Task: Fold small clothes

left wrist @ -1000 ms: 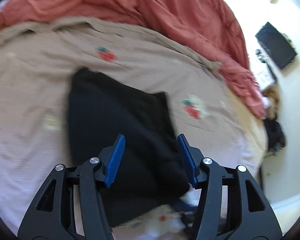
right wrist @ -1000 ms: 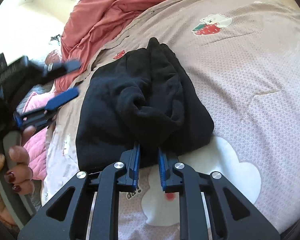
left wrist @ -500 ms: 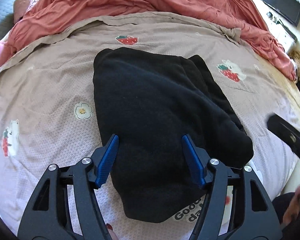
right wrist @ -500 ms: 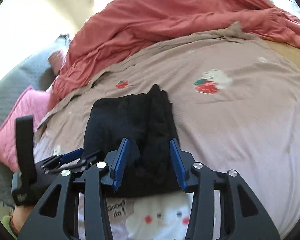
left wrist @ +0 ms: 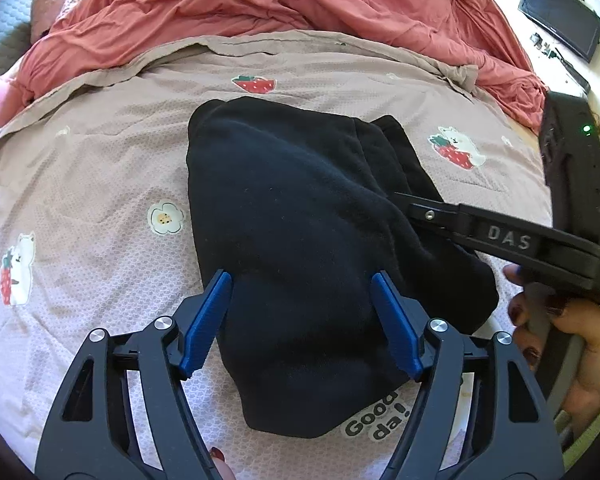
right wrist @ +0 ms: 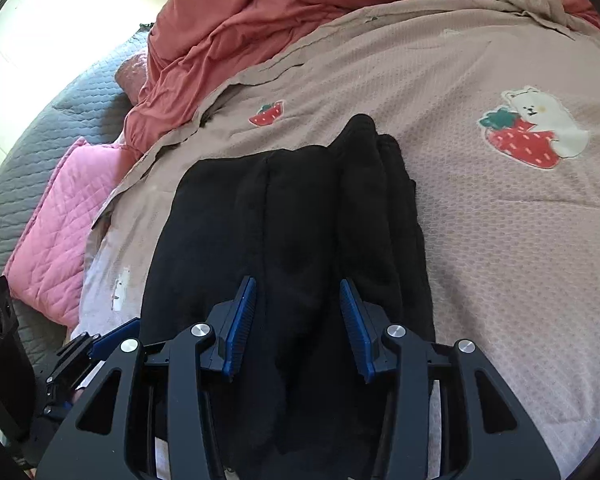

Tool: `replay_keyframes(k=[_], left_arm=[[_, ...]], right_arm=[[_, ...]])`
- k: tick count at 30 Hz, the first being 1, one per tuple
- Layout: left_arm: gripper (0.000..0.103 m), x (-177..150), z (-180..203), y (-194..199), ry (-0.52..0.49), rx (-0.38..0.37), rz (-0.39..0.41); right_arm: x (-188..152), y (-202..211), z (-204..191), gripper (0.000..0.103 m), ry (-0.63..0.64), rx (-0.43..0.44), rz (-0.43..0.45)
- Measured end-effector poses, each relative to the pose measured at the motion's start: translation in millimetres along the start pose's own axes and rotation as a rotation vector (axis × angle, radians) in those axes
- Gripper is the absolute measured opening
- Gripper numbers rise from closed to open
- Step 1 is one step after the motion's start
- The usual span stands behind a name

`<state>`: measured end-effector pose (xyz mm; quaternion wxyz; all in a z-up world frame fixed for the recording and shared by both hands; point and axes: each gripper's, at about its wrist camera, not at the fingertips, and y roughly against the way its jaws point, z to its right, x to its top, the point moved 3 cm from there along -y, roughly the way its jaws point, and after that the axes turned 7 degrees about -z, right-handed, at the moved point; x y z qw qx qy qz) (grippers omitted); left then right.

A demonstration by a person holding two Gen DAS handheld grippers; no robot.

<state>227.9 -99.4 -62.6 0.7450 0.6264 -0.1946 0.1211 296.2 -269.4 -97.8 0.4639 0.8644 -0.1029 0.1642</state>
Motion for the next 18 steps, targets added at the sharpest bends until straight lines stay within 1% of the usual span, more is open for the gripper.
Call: replay_keyframes(k=[3,5,7,8,11,12,15,16,18], left_arm=[[0.067,-1,-3,4,0.015,-0.007,0.004],[0.067,-4,-9,11,0.046,-0.017,0.024],[0.067,-9,-19,19,0.087,-0.008,0.052],[0.067,-11,-22,20,0.102,-0.009,0.053],[0.068,-13,-30,12,0.131,-0.034,0.012],[0.070,-13,-31,8,0.139,-0.043,0.001],[0.070,-13,-29,2,0.167,-0.081,-0.022],[0.070,-14,-28,2,0.166,-0.086,-0.027],[0.070,-15,-18,3,0.150,-0.097,-0.033]], right_arm=[[0,-1,-2,0.044,0.015,0.006,0.007],[1,-2,-1,0.044,0.004,0.022,0.011],[2,-1,-2,0.038,0.005,0.018,0.014],[2,0,-4,0.037,0.017,0.011,0.016],[2,1,-9,0.031,0.045,-0.019,0.022],[2,1,-9,0.024,0.049,-0.021,0.024],[3,5,-11,0.014,0.059,-0.031,0.041],[4,9,-15,0.013,0.076,-0.044,0.056],[5,21,-27,0.011,0.155,-0.102,0.091]])
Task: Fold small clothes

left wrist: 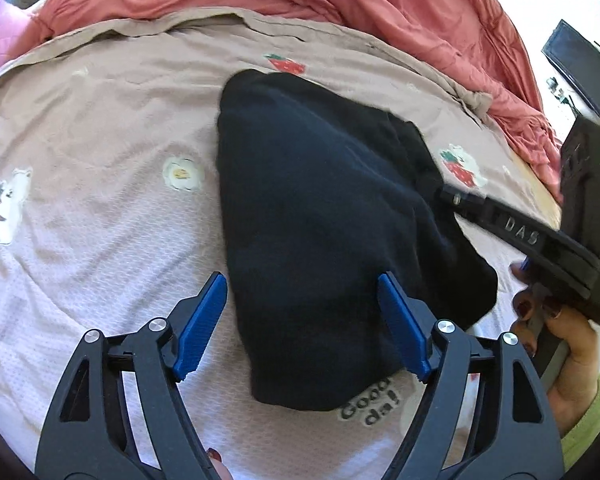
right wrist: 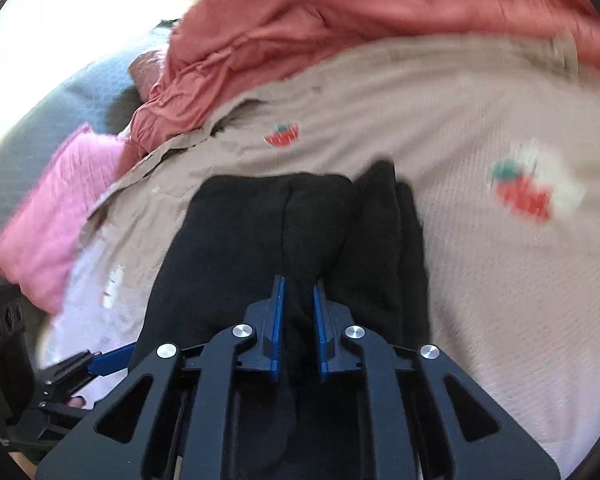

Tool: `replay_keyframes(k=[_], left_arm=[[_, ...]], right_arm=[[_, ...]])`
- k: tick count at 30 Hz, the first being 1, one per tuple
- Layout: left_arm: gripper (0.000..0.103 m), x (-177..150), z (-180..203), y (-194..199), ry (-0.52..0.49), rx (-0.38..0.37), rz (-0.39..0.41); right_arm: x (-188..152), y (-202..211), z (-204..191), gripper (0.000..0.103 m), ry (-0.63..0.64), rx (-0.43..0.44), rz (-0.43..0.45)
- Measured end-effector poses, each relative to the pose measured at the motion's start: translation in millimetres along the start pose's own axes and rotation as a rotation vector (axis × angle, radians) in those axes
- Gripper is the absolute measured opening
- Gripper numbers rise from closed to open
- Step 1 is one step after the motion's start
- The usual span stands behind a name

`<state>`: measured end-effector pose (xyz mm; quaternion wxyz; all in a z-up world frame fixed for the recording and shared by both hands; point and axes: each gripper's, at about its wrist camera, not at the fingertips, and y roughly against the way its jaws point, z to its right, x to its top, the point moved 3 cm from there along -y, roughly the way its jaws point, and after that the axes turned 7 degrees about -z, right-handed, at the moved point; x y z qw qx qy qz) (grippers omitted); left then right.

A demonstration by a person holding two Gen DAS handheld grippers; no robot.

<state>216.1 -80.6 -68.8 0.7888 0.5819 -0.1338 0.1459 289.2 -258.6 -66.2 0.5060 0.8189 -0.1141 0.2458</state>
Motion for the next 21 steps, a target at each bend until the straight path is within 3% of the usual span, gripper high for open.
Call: replay_keyframes(k=[3,6,10,11,14,16,21], left_arm=[[0.070,0,12,5,-0.024,-0.003,0.012],[0.070,3,19,3,-0.026,-0.039,0.002],[0.070,1,21,-12,-0.037,0.018,-0.035],[0.070,0,20,-14,-0.034,0.020,-0.042],[0.070,-4,16,-17,-0.018,0.004,-0.056],[0.070,-6,14,-14,-0.010,-0.006,-0.052],[0.070,-2,16,14,-0.029,0.005,0.039]], right_arm=[[7,22,-14,0.010,0.106,-0.107,0.050],[10,29,-2,0.010,0.133,-0.186,0.064],[-2,-8,28,0.016,0.018,-0.111,-0.057],[-7,-19,32,0.019,0.010,-0.127,-0.086],[-8,-19,29,0.022,0.029,-0.148,-0.084],[-4,-7,29,0.037,0.033,-0.175,-0.055],[-3,22,41,0.038,-0.017,-0.163,-0.006]])
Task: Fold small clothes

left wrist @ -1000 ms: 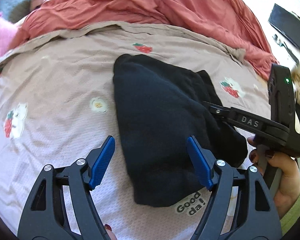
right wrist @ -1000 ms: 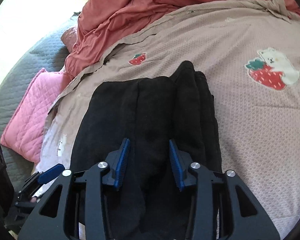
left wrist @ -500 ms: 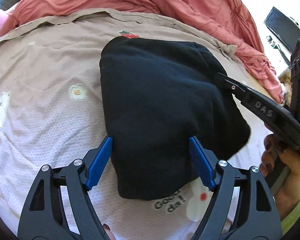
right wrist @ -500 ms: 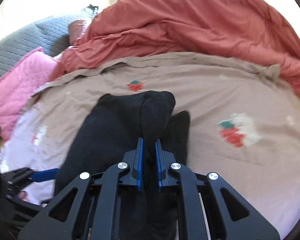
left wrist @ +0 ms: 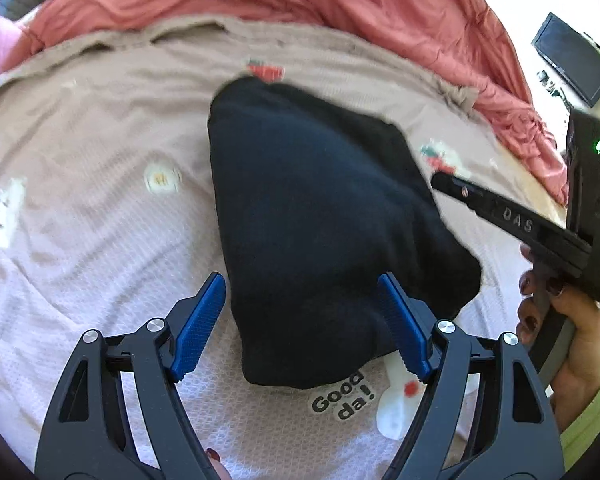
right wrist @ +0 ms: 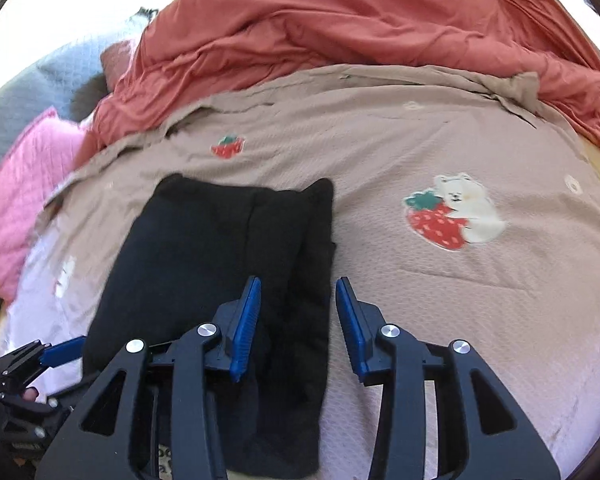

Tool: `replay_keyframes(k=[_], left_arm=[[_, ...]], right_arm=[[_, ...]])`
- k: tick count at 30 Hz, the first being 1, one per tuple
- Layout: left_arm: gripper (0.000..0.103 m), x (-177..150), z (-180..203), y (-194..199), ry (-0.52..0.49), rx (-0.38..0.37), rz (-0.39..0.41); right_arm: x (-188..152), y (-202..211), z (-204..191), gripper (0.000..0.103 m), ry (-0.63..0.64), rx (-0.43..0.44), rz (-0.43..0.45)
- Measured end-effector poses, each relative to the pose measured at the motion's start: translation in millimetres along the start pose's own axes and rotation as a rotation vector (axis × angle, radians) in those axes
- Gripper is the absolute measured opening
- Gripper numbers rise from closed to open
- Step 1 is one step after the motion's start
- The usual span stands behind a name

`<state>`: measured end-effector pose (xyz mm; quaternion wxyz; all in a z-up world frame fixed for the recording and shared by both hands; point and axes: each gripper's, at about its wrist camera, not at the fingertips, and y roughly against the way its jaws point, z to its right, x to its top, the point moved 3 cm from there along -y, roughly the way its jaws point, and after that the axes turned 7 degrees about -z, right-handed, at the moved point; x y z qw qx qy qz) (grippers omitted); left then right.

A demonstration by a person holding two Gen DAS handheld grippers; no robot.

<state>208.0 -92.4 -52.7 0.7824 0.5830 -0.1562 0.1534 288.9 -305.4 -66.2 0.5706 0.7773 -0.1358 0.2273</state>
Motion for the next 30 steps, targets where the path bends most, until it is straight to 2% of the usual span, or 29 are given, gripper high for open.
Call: replay_keyframes(k=[4,7,9,13,17,22,30], left_arm=[[0.070,6,8,10,-0.047,0.038,0.036],[0.070,4,11,-1,-0.066,0.046,-0.003],[0.070,-1,10,-13,-0.062,0.052,-0.042],[0.072,-11,5,-25,-0.054,0.059,-0.078],[0.072,-13,3,-26,-0.042,0.048,-0.084],[0.072,-13,3,-24,-0.039,0.045,-0.084],[0.073,-14,4,-23,-0.038,0.050,-0.086]], right_arm=[[-5,19,-2,0.038,0.003,0.064,0.009],[-12,27,-18,0.038,0.042,0.156,-0.007],[-17,22,-30,0.038,0.083,0.188,-0.036],[-26,-4,-28,0.038,0.112,0.075,-0.144],[-28,-11,-16,0.040,0.033,0.119,-0.174],[-28,-10,-20,0.042,0.048,0.101,-0.173],[-27,-12,-13,0.046,0.012,0.119,-0.184]])
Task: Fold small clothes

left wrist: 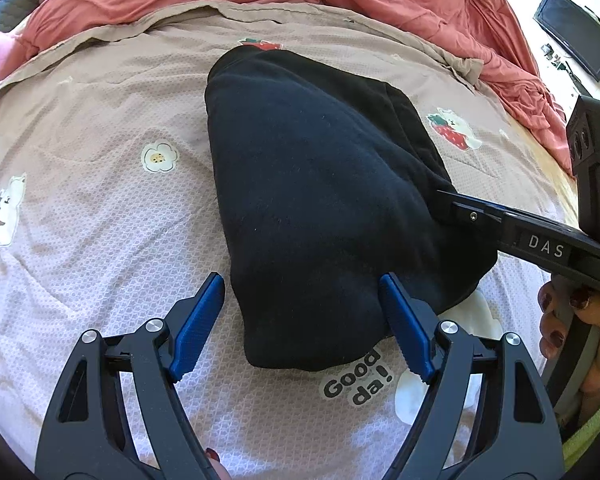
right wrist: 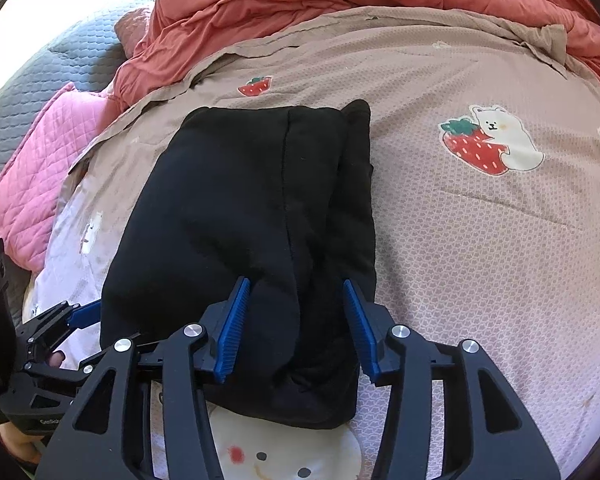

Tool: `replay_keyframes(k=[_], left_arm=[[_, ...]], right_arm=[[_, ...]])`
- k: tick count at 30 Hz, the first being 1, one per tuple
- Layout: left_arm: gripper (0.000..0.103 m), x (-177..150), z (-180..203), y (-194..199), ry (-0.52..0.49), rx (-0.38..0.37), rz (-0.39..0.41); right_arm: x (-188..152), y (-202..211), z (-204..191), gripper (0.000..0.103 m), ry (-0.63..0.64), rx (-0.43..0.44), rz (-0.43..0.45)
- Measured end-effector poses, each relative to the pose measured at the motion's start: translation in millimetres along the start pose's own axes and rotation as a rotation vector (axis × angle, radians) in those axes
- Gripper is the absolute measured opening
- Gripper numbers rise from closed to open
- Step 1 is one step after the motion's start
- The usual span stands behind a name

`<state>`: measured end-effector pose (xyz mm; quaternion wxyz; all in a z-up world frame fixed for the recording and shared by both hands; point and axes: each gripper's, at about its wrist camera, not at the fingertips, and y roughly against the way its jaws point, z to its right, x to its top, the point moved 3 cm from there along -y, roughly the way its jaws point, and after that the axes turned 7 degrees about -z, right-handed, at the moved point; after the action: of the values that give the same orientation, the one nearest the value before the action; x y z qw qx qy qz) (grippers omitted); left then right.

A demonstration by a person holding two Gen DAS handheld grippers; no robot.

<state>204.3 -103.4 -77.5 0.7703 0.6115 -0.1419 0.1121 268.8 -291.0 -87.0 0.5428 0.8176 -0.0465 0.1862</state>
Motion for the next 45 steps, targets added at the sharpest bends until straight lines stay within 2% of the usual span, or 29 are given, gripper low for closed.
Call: replay_keyframes(k=[8,12,17,19,23,25,31,45], left_arm=[[0.073,-2,-2,4,0.006,0.006,0.004],[0.073,-3,-4,12,0.007,0.015,0.017],[0.075,-3,-9,22,0.023,0.024,0.032],[0.078,-3,-12,26,0.033,0.027,0.037],[0.084,-3,-12,38,0.035,0.027,0.058],[0.087,-3,-13,44,0.037,0.028,0.070],[0.094,-3,-12,61,0.032,0.036,0.109],[0.094,-3,-23,85,0.055,0.111,0.173]], right_arm=[[-3,-5,11,0.048,-0.057,0.036,-0.022],[-1,6,1,0.052,-0.018,0.036,0.023],[2,26,2,0.058,-0.039,0.061,0.104],[3,35,1,0.078,-0.034,0.043,0.146],[2,57,-8,0.085,-0.010,0.025,0.254],[0,68,-11,0.096,-0.010,0.013,0.307],[-10,94,-8,0.098,-0.047,-0.012,0.433],[-38,117,-27,0.098,0.043,-0.171,0.537]])
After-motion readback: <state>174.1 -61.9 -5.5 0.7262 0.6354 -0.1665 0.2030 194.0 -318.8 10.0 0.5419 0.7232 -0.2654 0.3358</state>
